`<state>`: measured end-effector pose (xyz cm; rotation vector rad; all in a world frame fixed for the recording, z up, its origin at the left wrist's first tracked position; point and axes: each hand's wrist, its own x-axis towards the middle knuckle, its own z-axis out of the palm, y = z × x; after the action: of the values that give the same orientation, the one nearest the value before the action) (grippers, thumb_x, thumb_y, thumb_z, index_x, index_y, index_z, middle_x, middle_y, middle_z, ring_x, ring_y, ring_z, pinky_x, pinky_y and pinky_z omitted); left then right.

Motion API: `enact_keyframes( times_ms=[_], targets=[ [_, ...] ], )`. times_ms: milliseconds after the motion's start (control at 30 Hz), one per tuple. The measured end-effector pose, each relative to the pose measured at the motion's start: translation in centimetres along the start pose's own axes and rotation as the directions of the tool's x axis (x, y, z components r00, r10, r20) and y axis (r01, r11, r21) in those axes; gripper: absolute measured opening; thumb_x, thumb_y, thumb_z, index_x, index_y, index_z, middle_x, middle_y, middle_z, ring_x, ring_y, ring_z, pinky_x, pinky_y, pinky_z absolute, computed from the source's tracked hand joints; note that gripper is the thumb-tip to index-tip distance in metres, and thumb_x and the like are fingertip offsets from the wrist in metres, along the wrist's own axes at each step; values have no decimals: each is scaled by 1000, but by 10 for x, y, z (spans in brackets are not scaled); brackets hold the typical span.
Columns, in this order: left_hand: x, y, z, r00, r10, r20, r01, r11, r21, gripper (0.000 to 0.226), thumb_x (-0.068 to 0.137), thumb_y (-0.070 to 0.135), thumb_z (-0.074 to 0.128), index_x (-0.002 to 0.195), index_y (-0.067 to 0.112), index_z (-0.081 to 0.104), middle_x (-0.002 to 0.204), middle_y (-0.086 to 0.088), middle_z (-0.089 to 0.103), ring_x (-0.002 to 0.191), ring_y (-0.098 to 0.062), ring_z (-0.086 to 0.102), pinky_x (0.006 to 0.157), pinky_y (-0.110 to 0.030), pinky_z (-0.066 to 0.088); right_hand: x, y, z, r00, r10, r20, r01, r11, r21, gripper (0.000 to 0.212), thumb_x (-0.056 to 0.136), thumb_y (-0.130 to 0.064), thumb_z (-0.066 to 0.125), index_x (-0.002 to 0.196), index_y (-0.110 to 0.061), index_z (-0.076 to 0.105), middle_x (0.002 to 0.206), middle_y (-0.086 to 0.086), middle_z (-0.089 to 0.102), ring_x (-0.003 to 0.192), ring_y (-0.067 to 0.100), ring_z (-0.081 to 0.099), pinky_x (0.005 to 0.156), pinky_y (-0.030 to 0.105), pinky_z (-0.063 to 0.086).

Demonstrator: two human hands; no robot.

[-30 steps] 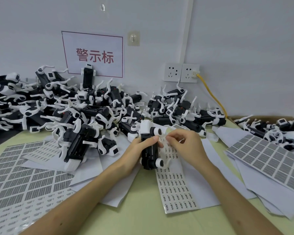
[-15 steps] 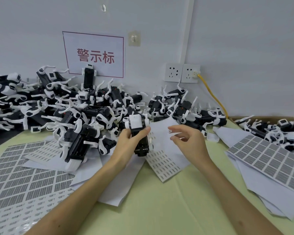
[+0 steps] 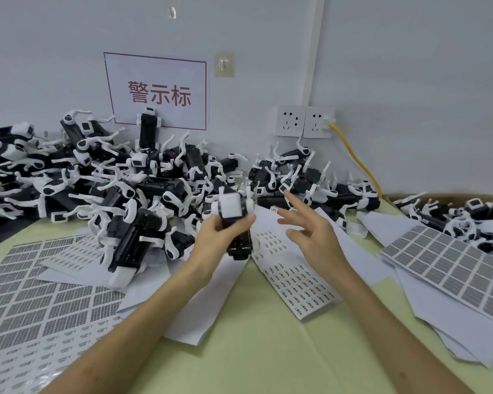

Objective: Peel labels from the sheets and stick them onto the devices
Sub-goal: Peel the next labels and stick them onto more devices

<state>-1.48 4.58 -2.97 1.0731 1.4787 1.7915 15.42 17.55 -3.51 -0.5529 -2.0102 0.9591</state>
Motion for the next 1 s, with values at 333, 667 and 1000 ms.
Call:
enact_keyframes(
  times_ms=[333, 667, 1000],
  targets=[
    [1, 2, -6, 936, -112, 333, 258, 862, -436, 57, 77, 56, 83, 108, 13, 63, 140, -16, 65, 134, -31, 61, 114, -56, 39, -5, -3, 6, 991, -38, 127, 44, 998, -48, 79, 95, 9, 53, 151, -45, 38, 131, -40, 58, 125, -11, 55, 84, 19, 49],
    [-2, 3, -2, 957, -49, 286, 156, 918, -366, 52, 87, 52, 69, 115, 9, 63, 139, -11, 68, 130, -30, 63, 117, -58, 38, -1, 4, 7, 998, -51, 30, 54, 991, -119, 39, 101, -13, 60, 126, -43, 66, 120, -33, 67, 112, -5, 63, 86, 15, 48],
    [-11, 4, 7, 954, 1, 300, 60, 979, -192, 34, 84, 49, 70, 96, 20, 82, 133, -12, 70, 130, -26, 64, 97, -39, 58, 4, 2, 4, 998, -22, -59, 20, 1000, -23, 6, 92, -25, 75, 89, -30, 77, 88, -16, 75, 81, 10, 70, 79, 40, 58]
  ],
)
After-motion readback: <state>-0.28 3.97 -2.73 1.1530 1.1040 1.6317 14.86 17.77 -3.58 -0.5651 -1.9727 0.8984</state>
